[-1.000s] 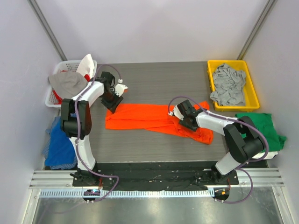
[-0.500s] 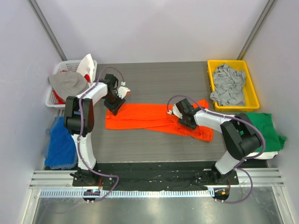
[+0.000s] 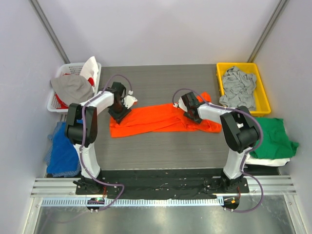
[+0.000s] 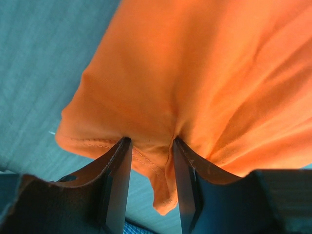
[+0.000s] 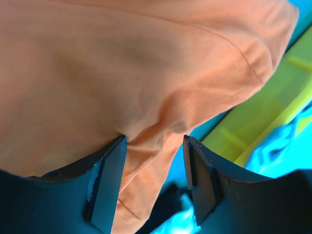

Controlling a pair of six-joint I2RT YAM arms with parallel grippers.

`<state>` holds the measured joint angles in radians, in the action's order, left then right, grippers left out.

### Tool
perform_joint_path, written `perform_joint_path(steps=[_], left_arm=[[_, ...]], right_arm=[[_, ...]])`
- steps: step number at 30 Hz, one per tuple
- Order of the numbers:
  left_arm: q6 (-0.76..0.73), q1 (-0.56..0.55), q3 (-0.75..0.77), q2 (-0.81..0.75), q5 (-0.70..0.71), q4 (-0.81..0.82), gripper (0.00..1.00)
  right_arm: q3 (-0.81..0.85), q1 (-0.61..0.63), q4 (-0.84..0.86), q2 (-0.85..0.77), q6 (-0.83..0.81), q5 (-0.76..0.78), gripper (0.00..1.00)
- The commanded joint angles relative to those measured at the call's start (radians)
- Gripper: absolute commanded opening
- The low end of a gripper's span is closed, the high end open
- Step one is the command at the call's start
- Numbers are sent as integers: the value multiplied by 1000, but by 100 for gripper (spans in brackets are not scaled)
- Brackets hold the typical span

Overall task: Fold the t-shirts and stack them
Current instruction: Fold the tshirt

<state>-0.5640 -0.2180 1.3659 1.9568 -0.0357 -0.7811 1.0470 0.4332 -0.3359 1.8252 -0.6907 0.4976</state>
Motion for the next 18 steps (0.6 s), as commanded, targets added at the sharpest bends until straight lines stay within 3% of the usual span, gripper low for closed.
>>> perform_joint_path(steps=[1, 12, 18], left_arm=[[-31, -23, -76, -42, 64, -33, 43], [-65, -90, -171, -137, 123, -112, 43], [-76, -144, -197, -180, 154, -147, 43]], right_arm=[[79, -37, 48, 179, 2, -125, 60], [481, -106, 60, 485, -61, -123, 60], [637, -109, 41, 556, -90, -137, 60]])
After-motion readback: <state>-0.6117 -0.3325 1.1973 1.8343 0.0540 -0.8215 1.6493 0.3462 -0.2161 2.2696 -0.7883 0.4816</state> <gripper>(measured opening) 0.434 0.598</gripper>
